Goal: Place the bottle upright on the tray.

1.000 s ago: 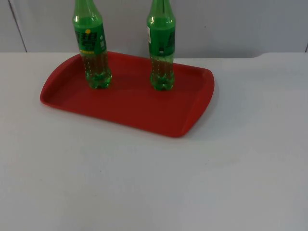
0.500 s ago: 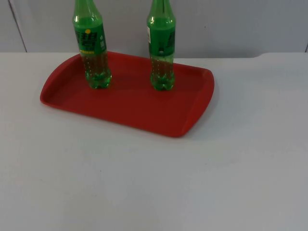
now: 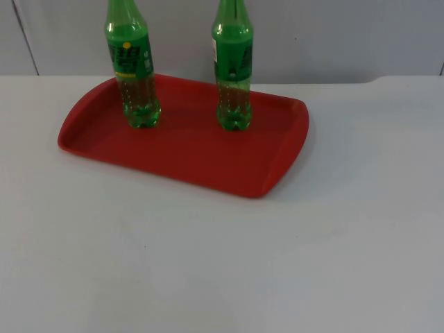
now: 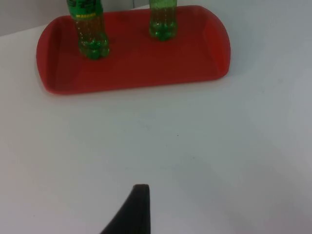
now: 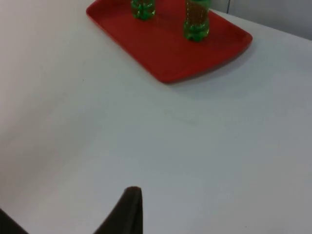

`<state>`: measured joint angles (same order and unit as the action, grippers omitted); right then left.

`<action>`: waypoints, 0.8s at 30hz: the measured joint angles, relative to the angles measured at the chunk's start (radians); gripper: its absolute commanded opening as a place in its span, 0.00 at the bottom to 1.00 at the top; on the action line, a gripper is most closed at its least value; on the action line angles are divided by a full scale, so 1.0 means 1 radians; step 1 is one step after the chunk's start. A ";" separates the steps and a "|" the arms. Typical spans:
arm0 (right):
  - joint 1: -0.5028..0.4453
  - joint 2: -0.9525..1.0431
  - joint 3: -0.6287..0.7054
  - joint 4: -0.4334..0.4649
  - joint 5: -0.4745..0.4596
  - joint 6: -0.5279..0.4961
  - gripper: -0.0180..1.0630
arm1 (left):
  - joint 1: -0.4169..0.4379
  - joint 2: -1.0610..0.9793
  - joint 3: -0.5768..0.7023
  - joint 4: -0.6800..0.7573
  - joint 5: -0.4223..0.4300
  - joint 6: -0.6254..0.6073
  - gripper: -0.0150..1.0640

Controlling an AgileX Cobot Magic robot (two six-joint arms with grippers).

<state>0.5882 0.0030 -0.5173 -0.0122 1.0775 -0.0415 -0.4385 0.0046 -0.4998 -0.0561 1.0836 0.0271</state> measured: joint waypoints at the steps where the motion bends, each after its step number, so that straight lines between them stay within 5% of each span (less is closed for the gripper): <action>1: 0.000 0.000 0.000 0.000 0.000 0.000 0.99 | 0.000 0.000 0.000 0.000 0.000 0.000 0.99; 24: 0.000 0.000 0.000 -0.002 0.000 0.004 0.99 | 0.000 0.000 0.000 0.000 0.000 0.000 0.99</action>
<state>0.5882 0.0030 -0.5173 -0.0144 1.0775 -0.0376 -0.4385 0.0046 -0.4998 -0.0561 1.0836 0.0271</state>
